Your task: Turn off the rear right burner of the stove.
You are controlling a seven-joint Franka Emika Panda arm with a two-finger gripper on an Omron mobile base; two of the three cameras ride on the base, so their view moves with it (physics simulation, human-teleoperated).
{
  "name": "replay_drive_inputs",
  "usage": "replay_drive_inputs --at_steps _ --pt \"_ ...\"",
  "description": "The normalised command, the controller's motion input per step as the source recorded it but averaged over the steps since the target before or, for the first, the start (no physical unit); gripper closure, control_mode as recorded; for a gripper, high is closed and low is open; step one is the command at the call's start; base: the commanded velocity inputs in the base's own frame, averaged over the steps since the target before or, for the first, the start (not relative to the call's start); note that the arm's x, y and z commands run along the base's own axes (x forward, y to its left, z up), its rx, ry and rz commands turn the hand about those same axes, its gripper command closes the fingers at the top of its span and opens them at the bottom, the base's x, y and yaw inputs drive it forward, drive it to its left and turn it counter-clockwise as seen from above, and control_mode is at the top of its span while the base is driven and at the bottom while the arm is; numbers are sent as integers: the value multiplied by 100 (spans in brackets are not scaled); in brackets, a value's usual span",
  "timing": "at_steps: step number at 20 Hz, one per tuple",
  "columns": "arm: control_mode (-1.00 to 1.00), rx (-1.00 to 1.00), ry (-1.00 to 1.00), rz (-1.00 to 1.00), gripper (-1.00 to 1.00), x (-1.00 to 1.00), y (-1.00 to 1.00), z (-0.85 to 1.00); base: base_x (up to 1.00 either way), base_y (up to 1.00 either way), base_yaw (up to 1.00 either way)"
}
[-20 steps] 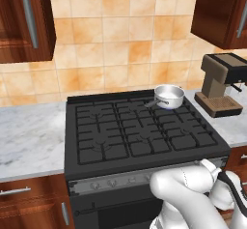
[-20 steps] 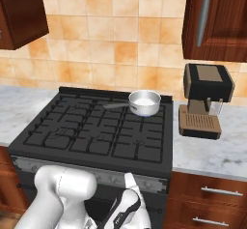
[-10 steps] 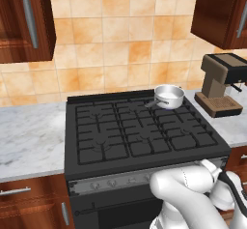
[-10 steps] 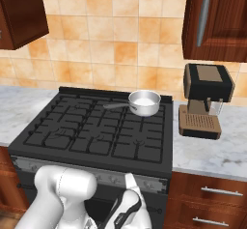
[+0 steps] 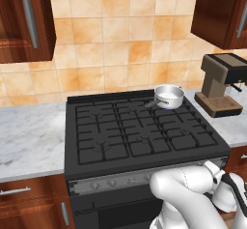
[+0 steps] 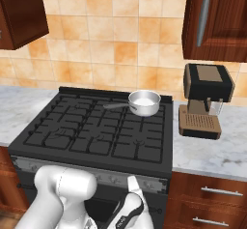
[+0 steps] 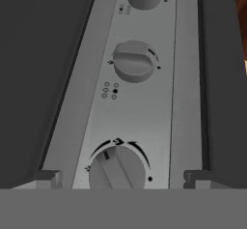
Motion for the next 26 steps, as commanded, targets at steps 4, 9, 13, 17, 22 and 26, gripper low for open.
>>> replay_drive_inputs --at_steps 4,9,13,17,22,26 --pt "-100 2 0 -3 -100 23 0 0 0 0 0" --pt "-100 3 0 -3 -100 12 0 -8 0 0 0" --pt "-100 3 0 -1 -100 0 0 -13 0 0 0" --pt "-100 5 0 -1 100 0 12 0 0 0 0" --pt "-100 9 1 -5 100 9 14 0 0 0 0" --pt "-100 14 2 -5 100 17 5 0 0 0 0"
